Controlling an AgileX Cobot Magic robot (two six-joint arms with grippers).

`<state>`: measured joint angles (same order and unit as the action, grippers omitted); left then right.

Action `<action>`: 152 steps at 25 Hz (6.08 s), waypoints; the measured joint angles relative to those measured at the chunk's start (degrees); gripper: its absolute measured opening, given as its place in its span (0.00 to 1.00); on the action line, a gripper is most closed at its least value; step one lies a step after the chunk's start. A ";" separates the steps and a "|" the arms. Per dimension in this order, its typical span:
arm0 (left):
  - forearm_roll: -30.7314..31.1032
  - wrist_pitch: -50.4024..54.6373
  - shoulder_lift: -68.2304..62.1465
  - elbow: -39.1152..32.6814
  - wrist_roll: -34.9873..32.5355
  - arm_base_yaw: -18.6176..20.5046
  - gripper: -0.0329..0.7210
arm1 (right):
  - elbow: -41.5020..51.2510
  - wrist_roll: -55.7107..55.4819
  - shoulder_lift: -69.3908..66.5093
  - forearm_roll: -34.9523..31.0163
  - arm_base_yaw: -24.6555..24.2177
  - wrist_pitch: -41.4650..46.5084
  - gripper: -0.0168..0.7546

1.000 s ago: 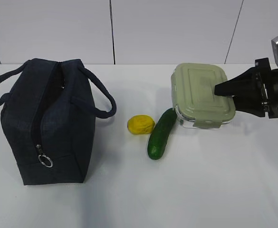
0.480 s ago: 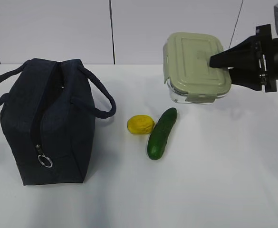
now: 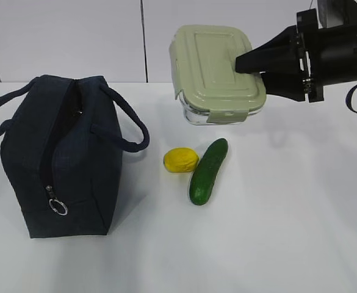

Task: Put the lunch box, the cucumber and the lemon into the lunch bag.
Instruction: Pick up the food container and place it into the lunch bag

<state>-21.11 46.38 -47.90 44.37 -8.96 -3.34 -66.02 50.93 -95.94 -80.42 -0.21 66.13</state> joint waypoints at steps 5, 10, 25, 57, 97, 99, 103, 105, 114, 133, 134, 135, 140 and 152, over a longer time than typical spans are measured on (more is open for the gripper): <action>-0.47 -0.74 -9.08 3.82 -3.43 0.00 0.63 | -0.02 -0.44 0.00 -0.86 2.56 0.08 0.51; -2.47 -0.95 -18.49 7.84 -4.84 0.00 0.63 | -0.02 -0.56 0.00 -2.17 5.60 0.08 0.51; -5.57 1.96 -37.34 19.27 -7.28 0.00 0.62 | -0.02 -1.05 0.00 -8.96 8.43 -6.91 0.51; -42.95 11.62 -40.31 19.31 -32.62 0.02 0.04 | -0.02 -1.07 -8.89 -17.45 15.87 -10.79 0.51; -45.55 9.93 -47.72 19.40 -45.09 0.02 0.04 | -20.12 -0.63 -30.97 -18.24 26.14 -16.18 0.51; -45.12 9.06 -48.68 19.40 -45.30 0.02 0.04 | -21.10 -0.63 -32.38 -18.34 26.14 -16.27 0.51; -44.98 8.01 -50.85 19.51 -45.58 0.02 0.04 | -22.95 -0.63 -34.89 -18.71 26.36 -16.17 0.51; -44.89 6.66 -51.53 19.51 -45.70 0.02 0.04 | -23.60 -0.63 -35.89 -19.12 26.36 -16.05 0.51; -44.89 5.30 -52.17 19.51 -45.82 0.02 0.04 | -23.71 -0.74 -36.73 -19.08 26.49 -16.38 0.51; -44.85 5.18 -52.17 19.51 -45.82 0.02 0.04 | -24.18 -2.59 -36.73 -19.85 26.49 -14.79 0.67; -44.85 5.18 -52.17 19.51 -45.82 0.12 0.04 | -24.18 -2.17 -36.73 -19.85 26.38 -13.58 0.67; -44.85 5.40 -52.17 19.51 -45.82 0.23 0.04 | -24.18 -1.11 -36.73 -19.85 26.27 -12.26 0.67; -44.47 7.30 -52.17 19.51 -45.84 0.61 0.04 | -24.18 2.38 -36.73 -19.45 25.39 -7.85 0.67; -44.12 12.00 -52.17 19.51 -45.84 7.19 0.04 | -24.18 -5.40 -30.53 -3.33 25.28 -10.19 0.67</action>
<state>-65.24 58.38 -100.07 63.88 -54.80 3.85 -90.20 45.53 -126.47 -83.75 25.06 55.94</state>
